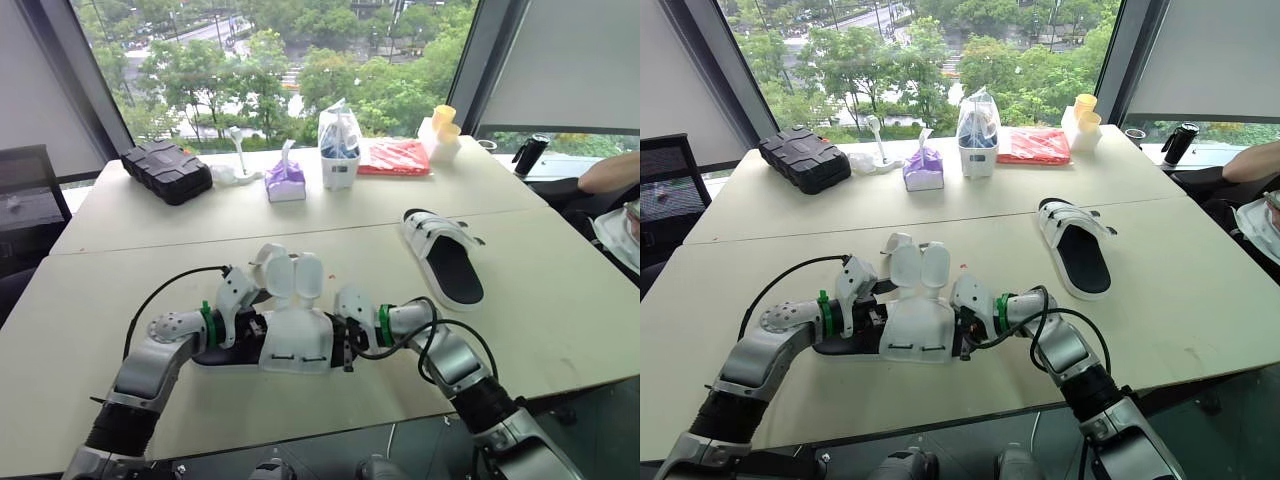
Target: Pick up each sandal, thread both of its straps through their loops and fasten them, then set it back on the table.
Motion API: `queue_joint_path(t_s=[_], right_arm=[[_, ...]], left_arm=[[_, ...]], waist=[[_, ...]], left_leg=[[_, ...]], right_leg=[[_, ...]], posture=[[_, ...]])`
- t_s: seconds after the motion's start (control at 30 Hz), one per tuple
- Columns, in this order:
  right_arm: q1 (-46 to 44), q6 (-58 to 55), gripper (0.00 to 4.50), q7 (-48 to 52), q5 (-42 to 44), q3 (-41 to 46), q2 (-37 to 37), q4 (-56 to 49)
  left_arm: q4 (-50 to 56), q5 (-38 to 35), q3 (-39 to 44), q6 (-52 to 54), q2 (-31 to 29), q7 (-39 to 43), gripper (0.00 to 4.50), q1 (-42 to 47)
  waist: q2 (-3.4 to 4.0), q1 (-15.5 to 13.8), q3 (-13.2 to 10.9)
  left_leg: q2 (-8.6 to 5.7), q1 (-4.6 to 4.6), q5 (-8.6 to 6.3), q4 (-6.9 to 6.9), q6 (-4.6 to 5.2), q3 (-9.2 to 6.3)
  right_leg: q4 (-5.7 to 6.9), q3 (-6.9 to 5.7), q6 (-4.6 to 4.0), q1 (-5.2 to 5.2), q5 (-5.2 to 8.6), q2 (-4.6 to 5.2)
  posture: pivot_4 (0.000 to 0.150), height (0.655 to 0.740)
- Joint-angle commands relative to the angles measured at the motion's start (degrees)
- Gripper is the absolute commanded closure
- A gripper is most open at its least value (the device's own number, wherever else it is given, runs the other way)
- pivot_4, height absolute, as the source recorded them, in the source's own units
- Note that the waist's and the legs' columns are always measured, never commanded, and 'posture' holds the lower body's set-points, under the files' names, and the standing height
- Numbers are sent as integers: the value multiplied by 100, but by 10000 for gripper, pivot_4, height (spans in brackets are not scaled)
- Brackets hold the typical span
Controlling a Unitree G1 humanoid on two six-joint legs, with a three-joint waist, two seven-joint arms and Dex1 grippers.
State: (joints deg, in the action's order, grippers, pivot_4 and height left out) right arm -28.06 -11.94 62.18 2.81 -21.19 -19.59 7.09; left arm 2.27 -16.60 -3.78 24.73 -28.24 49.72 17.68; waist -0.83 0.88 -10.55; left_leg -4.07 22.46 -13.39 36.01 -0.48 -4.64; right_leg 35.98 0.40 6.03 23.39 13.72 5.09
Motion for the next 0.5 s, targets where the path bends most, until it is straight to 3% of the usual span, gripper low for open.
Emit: queue_joint_path(t_s=[0.03,0.3,0.5], right_arm=[[91,103,44456,67,-319,-485,-6,275],[-21,342,44456,138,-509,-593,-89,480],[-135,452,44456,189,-501,-576,-99,650]], left_arm=[[133,-34,5,-85,-5,5,0,53],[245,-701,545,560,-409,363,0,246],[-53,-1485,1236,1324,-1084,885,0,482]], waist=[[0,15,0],[0,37,0],[0,32,0]], left_leg=[[0,0,0,0,0,0],[4,-2,0,1,0,0],[5,-2,0,1,0,-1]], right_leg=[[0,0,0,0,0,0],[5,0,0,2,0,-6],[7,-1,-1,3,0,-6]], posture=[[1500,7400],[1500,7400],[1500,7400]])
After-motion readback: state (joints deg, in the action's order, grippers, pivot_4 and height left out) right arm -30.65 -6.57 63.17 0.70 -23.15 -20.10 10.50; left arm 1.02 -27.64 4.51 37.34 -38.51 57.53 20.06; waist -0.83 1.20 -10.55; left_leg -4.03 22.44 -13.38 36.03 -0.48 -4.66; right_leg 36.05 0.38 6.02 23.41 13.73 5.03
